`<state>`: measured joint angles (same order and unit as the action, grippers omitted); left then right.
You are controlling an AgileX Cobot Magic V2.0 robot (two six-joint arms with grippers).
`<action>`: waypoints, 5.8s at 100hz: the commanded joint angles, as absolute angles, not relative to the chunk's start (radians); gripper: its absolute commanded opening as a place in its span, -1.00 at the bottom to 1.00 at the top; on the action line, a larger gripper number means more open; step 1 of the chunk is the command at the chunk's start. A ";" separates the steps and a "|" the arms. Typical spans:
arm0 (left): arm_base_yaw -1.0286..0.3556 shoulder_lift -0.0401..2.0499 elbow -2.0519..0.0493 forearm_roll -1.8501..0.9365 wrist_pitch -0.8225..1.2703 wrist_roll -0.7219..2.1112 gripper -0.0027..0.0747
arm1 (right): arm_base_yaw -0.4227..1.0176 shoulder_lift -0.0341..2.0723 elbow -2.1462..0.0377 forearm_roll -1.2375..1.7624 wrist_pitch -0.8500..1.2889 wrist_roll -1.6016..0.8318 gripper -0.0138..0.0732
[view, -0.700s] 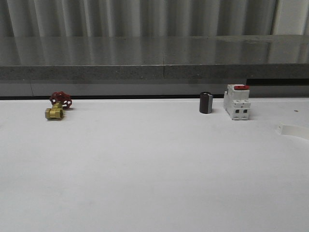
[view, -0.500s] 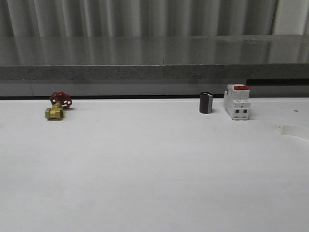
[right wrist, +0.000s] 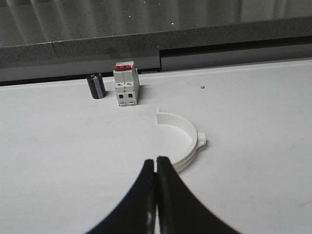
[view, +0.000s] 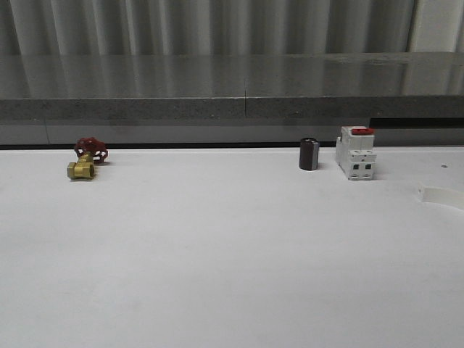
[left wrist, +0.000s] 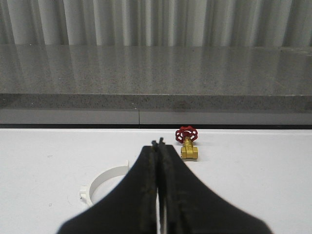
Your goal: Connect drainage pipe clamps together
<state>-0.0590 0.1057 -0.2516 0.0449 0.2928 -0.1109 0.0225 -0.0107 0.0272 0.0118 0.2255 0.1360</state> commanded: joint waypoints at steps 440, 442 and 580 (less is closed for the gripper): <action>0.033 1.678 -1.388 -0.198 0.893 -0.044 -0.64 | 0.023 -0.024 0.012 0.010 0.150 0.129 -0.95; 0.009 1.673 -1.388 -0.197 0.893 -0.056 -0.64 | 0.023 -0.024 0.012 0.010 0.150 0.129 -0.95; -0.604 1.976 -1.397 -0.107 0.625 -0.494 -0.64 | 0.023 -0.024 0.012 0.010 0.150 0.129 -0.95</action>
<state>-0.5966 2.0277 -1.3691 -0.1026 0.6529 -0.4837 0.0225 -0.0107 0.0272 0.0118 0.2255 0.1360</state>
